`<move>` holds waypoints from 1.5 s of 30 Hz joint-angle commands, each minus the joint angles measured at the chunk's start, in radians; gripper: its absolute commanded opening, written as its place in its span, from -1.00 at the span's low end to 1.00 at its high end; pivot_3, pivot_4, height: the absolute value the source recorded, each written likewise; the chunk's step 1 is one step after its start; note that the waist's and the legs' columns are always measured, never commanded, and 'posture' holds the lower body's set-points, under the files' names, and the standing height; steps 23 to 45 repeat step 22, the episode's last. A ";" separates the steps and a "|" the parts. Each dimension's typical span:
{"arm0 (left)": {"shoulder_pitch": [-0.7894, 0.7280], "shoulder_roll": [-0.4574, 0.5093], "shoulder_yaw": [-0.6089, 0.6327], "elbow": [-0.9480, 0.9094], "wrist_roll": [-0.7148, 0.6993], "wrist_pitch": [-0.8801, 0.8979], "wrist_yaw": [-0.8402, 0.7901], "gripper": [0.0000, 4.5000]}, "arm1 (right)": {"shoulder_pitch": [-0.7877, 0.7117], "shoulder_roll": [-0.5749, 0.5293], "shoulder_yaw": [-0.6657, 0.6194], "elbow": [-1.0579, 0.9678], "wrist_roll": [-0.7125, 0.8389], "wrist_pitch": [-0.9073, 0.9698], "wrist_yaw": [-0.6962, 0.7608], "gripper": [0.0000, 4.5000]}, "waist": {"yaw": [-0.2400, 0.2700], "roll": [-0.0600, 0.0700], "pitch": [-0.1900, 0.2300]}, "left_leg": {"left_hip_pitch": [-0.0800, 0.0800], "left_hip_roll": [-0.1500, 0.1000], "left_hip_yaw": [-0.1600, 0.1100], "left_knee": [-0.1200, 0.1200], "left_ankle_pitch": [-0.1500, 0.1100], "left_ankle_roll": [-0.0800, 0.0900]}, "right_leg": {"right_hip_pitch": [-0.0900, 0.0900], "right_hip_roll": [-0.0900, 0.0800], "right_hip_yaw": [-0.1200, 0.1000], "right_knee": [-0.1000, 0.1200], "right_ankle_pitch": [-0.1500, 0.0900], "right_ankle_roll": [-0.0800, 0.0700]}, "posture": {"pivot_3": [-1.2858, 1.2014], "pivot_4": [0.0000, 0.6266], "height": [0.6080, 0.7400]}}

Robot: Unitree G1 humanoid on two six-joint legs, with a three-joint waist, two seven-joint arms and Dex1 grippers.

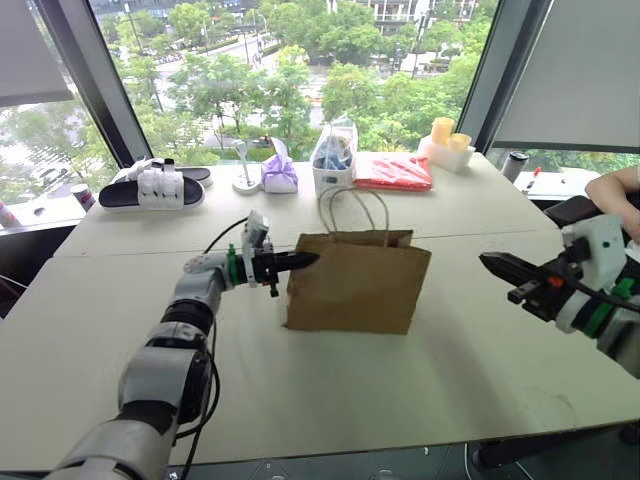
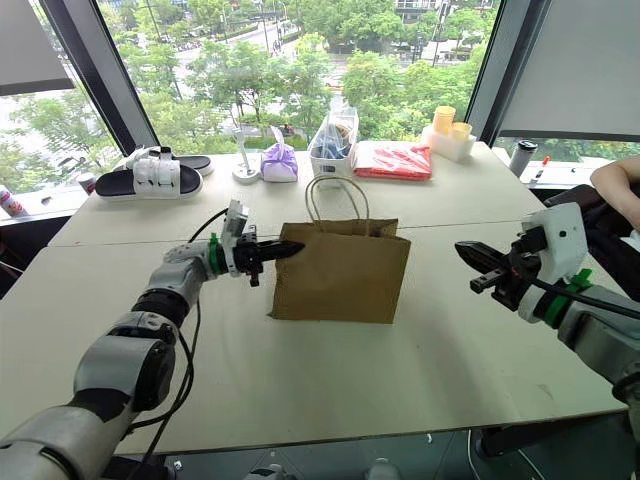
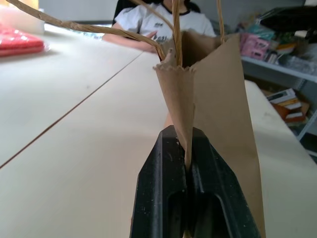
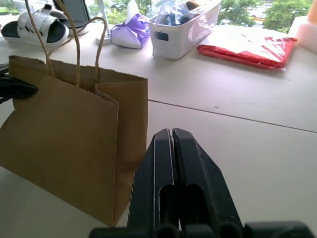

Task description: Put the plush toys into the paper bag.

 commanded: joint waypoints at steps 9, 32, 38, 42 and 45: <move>0.172 0.128 -0.013 -0.371 -0.001 0.176 0.018 0.94 | 0.017 -0.112 0.072 0.000 -0.048 -0.043 0.163 -1.00 | -0.002 0.000 0.000 | 0.000 0.000 0.000 -0.001 0.000 0.000 | 0.000 0.000 0.000 0.000 0.000 0.000 | 0.03 -0.52 1.00; 0.534 0.269 0.135 -1.211 -0.340 0.796 0.281 0.94 | -0.079 -0.183 0.248 0.049 -0.102 -0.116 0.368 -1.00 | 0.000 0.000 0.000 | 0.000 0.005 0.000 -0.001 0.000 0.000 | 0.001 0.000 0.000 -0.001 0.000 0.000 | 0.03 -0.52 1.00; 0.534 0.269 0.135 -1.211 -0.340 0.796 0.281 0.94 | -0.079 -0.183 0.248 0.049 -0.102 -0.116 0.368 -1.00 | 0.000 0.000 0.000 | 0.000 0.005 0.000 -0.001 0.000 0.000 | 0.001 0.000 0.000 -0.001 0.000 0.000 | 0.03 -0.52 1.00; 0.534 0.269 0.135 -1.211 -0.340 0.796 0.281 0.94 | -0.079 -0.183 0.248 0.049 -0.102 -0.116 0.368 -1.00 | 0.000 0.000 0.000 | 0.000 0.005 0.000 -0.001 0.000 0.000 | 0.001 0.000 0.000 -0.001 0.000 0.000 | 0.03 -0.52 1.00; 0.534 0.269 0.135 -1.211 -0.340 0.796 0.281 0.94 | -0.079 -0.183 0.248 0.049 -0.102 -0.116 0.368 -1.00 | 0.000 0.000 0.000 | 0.000 0.005 0.000 -0.001 0.000 0.000 | 0.001 0.000 0.000 -0.001 0.000 0.000 | 0.03 -0.52 1.00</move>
